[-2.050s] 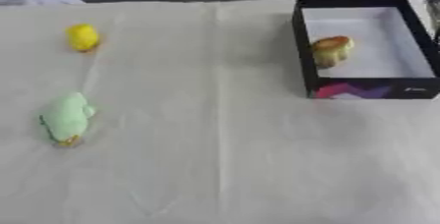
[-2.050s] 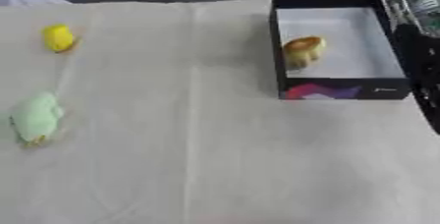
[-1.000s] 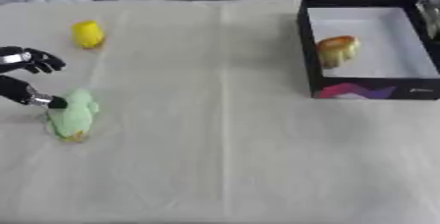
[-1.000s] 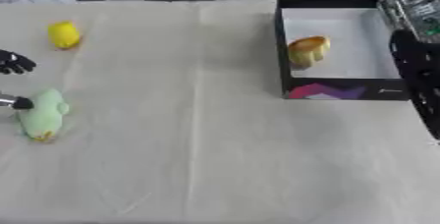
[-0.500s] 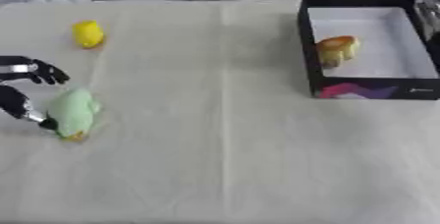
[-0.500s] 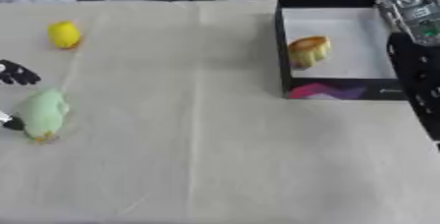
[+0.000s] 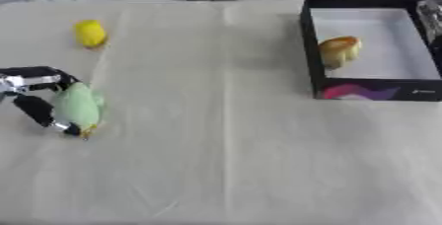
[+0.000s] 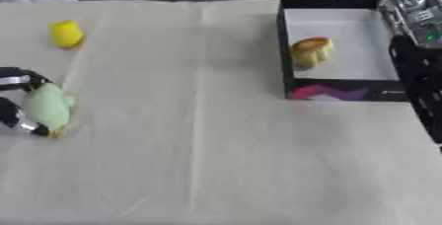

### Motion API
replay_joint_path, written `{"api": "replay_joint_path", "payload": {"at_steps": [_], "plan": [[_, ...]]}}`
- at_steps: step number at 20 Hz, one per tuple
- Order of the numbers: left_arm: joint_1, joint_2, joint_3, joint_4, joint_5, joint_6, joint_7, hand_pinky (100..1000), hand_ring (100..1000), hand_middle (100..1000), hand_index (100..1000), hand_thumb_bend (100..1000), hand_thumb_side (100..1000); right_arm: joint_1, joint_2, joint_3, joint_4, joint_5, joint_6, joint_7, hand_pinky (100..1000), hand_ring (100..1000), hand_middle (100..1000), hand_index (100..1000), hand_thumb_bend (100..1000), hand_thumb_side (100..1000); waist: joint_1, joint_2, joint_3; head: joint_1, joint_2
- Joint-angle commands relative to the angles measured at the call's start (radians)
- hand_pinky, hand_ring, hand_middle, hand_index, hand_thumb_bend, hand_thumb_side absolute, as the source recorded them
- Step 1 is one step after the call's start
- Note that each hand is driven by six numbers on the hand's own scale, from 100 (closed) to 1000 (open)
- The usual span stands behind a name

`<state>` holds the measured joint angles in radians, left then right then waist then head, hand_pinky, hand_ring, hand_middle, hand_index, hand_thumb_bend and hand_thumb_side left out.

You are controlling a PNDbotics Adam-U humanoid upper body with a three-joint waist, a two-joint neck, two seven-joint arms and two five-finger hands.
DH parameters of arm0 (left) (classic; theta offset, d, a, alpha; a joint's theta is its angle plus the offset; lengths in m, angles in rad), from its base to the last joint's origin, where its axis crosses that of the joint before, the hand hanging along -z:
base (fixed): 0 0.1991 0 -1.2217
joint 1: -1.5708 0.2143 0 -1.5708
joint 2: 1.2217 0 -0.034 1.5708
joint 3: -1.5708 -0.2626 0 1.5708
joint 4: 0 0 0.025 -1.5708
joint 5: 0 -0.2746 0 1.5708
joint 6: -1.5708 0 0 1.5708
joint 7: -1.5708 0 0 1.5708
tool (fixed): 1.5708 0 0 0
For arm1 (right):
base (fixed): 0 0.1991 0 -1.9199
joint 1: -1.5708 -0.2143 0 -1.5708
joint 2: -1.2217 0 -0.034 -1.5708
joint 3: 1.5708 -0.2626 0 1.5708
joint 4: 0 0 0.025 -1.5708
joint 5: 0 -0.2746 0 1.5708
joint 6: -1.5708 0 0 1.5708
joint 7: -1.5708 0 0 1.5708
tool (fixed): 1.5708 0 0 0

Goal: Pick up the objects with one hand, pass them to the other hand, and then place them into the box on the other side of the table.

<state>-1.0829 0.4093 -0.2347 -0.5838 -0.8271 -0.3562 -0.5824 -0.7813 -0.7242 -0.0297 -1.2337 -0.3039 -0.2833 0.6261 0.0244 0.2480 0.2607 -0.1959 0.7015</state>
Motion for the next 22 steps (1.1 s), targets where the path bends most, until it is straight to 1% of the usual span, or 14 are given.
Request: {"api": "replay_joint_path", "payload": {"at_steps": [1,3,5,7,10,13,16,18,20,22], "plan": [[-0.008,-0.006,0.003,-0.006,0.001,0.016,0.021,863,836,743,839,651,378,-0.009,-0.021,-0.011,-0.003,0.008,0.0,-0.005,985,1000,864,1000,100,405,-0.001,-0.029,-0.002,0.003,0.002],[-0.004,-0.003,-0.001,-0.011,0.001,0.03,0.03,848,807,697,773,555,293,-0.008,-0.022,-0.012,0.0,0.011,0.002,-0.008,985,1000,863,1000,100,405,0.0,-0.029,-0.002,0.004,0.003],[-0.001,0.005,-0.008,-0.021,0.002,0.033,0.032,841,790,679,754,450,225,-0.008,-0.024,-0.012,0.002,0.012,0.003,-0.01,986,1000,871,1000,100,404,0.001,-0.029,-0.003,0.003,0.004],[-0.003,0.02,-0.018,-0.039,0.014,0.022,0.02,833,777,672,745,354,187,-0.007,-0.027,-0.011,0.003,0.013,0.004,-0.012,986,1000,874,1000,100,404,0.002,-0.03,-0.003,0.001,0.005],[-0.011,0.052,-0.033,-0.077,0.045,-0.005,-0.016,833,778,685,751,241,157,-0.004,-0.03,-0.009,0.002,0.009,0.004,-0.013,986,1000,875,1000,100,408,0.004,-0.032,-0.003,-0.002,0.002],[-0.018,0.085,-0.04,-0.118,0.078,-0.026,-0.052,833,781,693,756,180,150,-0.005,-0.032,-0.007,-0.001,0.004,0.005,-0.011,985,1000,875,1000,100,410,0.005,-0.034,-0.002,-0.005,-0.001],[-0.019,0.122,-0.033,-0.173,0.112,-0.035,-0.055,827,775,692,748,143,130,-0.007,-0.035,-0.005,-0.005,-0.002,0.005,-0.011,984,1000,875,1000,100,412,0.005,-0.035,0.0,-0.01,-0.007],[-0.016,0.137,-0.024,-0.22,0.129,-0.035,-0.039,818,764,684,736,113,111,-0.009,-0.035,-0.005,-0.009,-0.008,0.005,-0.012,983,1000,876,1000,100,415,0.003,-0.036,0.0,-0.014,-0.011],[-0.012,0.142,-0.015,-0.28,0.135,-0.032,-0.005,811,754,674,728,113,100,-0.013,-0.033,-0.005,-0.016,-0.016,0.007,-0.012,983,1000,878,1000,100,416,0.0,-0.036,0.0,-0.017,-0.015],[-0.005,0.14,-0.006,-0.335,0.128,-0.018,0.043,793,724,647,703,119,100,-0.021,-0.028,-0.003,-0.025,-0.023,0.01,-0.011,983,1000,880,1000,100,419,-0.002,-0.037,0.0,-0.019,-0.016]]}}
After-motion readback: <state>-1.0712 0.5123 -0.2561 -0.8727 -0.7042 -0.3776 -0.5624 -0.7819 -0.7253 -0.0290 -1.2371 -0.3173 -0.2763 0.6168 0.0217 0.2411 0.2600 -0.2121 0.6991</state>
